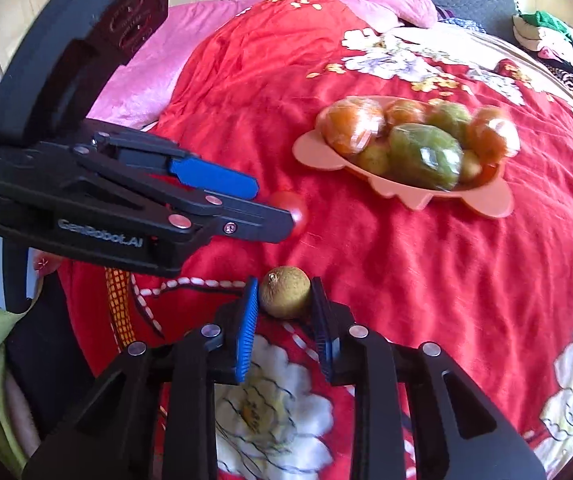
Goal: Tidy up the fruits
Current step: 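Grasp the red tomato with the left tool while the right tool grasps the brown fruit, then carry the red tomato and brown fruit over the pink bowl with both tools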
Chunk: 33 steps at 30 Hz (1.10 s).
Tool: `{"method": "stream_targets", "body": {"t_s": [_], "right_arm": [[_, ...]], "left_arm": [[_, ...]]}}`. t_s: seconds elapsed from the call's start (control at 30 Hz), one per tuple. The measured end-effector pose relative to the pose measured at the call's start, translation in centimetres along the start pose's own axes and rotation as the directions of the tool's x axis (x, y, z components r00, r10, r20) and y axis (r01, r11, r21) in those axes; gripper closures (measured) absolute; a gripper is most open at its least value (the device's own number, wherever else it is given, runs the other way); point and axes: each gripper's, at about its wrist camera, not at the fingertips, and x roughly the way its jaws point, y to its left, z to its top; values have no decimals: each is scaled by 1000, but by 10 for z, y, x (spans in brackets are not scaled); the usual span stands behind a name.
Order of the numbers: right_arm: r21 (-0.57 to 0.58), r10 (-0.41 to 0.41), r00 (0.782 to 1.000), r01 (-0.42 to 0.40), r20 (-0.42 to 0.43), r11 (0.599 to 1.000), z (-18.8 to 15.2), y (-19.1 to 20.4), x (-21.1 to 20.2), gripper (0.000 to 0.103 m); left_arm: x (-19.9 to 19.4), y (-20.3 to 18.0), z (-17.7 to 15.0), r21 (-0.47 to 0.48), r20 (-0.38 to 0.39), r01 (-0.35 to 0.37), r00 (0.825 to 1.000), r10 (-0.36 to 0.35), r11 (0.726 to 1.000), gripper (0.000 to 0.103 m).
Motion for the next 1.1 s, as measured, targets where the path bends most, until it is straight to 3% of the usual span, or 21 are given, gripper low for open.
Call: {"method": "stream_targets", "body": {"t_s": [0.23, 0.33, 0.4, 0.7, 1.1], "right_arm": [[69, -41, 999, 39, 31, 997, -4, -28, -20, 78], [88, -48, 998, 44, 43, 995, -4, -37, -25, 78], [98, -48, 997, 43, 53, 994, -3, -40, -29, 78], [102, -50, 995, 41, 91, 994, 5, -43, -44, 78], [108, -76, 987, 61, 141, 992, 22, -56, -58, 78]], "left_arm": [[12, -9, 4, 26, -13, -13, 1000, 13, 1000, 71], [17, -11, 5, 47, -18, -51, 999, 52, 998, 80], [18, -13, 5, 63, -17, -70, 997, 72, 996, 81], [-3, -12, 13, 44, 30, -31, 999, 30, 999, 81], [-26, -20, 40, 56, 96, -35, 995, 30, 998, 81]]}}
